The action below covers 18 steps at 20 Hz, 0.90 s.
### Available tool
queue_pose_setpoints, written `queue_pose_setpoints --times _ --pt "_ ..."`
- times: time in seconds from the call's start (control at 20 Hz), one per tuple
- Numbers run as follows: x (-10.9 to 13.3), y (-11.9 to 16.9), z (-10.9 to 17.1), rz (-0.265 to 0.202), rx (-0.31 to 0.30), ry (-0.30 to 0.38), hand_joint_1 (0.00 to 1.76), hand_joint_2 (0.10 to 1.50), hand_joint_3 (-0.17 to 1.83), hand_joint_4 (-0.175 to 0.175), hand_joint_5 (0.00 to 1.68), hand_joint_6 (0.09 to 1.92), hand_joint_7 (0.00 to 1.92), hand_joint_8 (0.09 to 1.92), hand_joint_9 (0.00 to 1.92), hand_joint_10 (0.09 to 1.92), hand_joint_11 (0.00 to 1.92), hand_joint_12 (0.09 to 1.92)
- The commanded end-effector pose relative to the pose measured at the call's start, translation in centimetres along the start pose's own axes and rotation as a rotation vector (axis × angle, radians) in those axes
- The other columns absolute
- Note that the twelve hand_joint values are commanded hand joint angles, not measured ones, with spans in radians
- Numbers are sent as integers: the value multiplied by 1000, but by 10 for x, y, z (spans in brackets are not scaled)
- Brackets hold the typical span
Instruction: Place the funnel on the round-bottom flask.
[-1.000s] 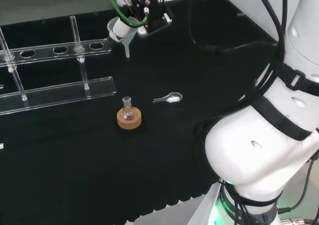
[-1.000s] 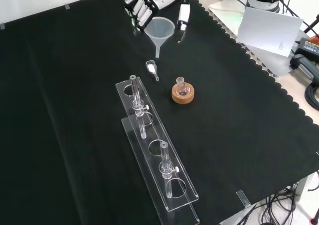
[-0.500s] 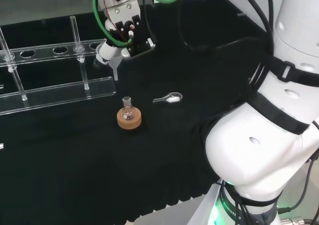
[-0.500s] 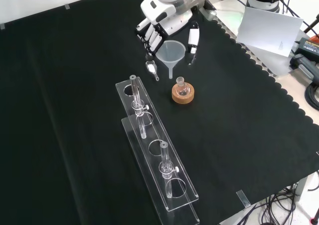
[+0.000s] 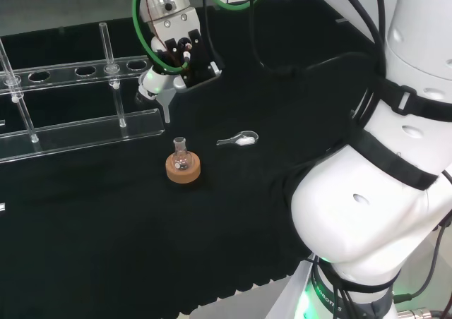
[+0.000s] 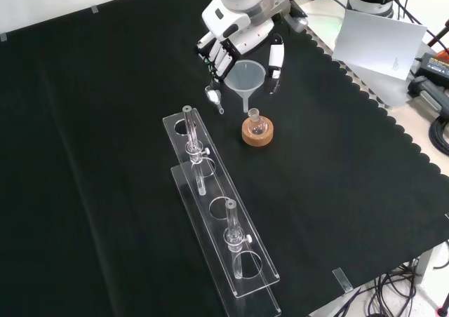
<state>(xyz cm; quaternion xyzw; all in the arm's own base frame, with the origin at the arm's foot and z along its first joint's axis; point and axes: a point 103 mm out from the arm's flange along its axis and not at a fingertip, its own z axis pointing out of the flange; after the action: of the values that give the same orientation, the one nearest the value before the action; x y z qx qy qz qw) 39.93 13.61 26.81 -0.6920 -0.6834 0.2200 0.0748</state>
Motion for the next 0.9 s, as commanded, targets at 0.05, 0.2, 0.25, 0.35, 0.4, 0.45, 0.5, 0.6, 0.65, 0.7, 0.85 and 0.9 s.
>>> queue_pose_setpoints --times 0.05,0.2,0.25,0.35,0.4,0.45,0.5,0.6,0.65,0.7,0.85,0.9 --pt "-7 -4 6 -3 11 2 686 853 84 8 703 116 996 453 622 510 0 1464" --pt "-13 -5 10 3 22 -2 686 853 85 8 704 117 997 452 622 509 0 1464" --pt "-1 -6 7 11 26 -20 686 853 86 8 704 118 997 451 622 509 0 1464" --pt "2 -6 8 15 29 -14 686 853 87 8 705 119 998 451 622 508 0 1463" --pt "1 -7 10 13 29 -10 686 853 87 8 705 119 998 451 622 508 0 1463" --pt "-2 -7 13 12 30 -6 685 854 87 8 705 119 998 450 622 508 0 1463" --pt "-4 -6 15 12 33 -3 685 854 88 8 705 120 998 450 622 508 0 1463" --pt "-11 -4 22 13 43 3 685 855 89 8 705 121 999 449 623 507 0 1463" --pt "-13 -4 23 14 45 4 685 855 90 8 705 121 999 449 623 507 0 1462" --pt "-16 -3 25 14 48 3 684 855 90 8 705 121 999 449 623 507 0 1462" --pt "-20 -4 30 20 57 0 684 856 91 9 706 123 1000 448 623 506 0 1462" --pt "-21 -4 31 18 57 2 684 856 92 9 706 124 1001 448 623 506 0 1462"
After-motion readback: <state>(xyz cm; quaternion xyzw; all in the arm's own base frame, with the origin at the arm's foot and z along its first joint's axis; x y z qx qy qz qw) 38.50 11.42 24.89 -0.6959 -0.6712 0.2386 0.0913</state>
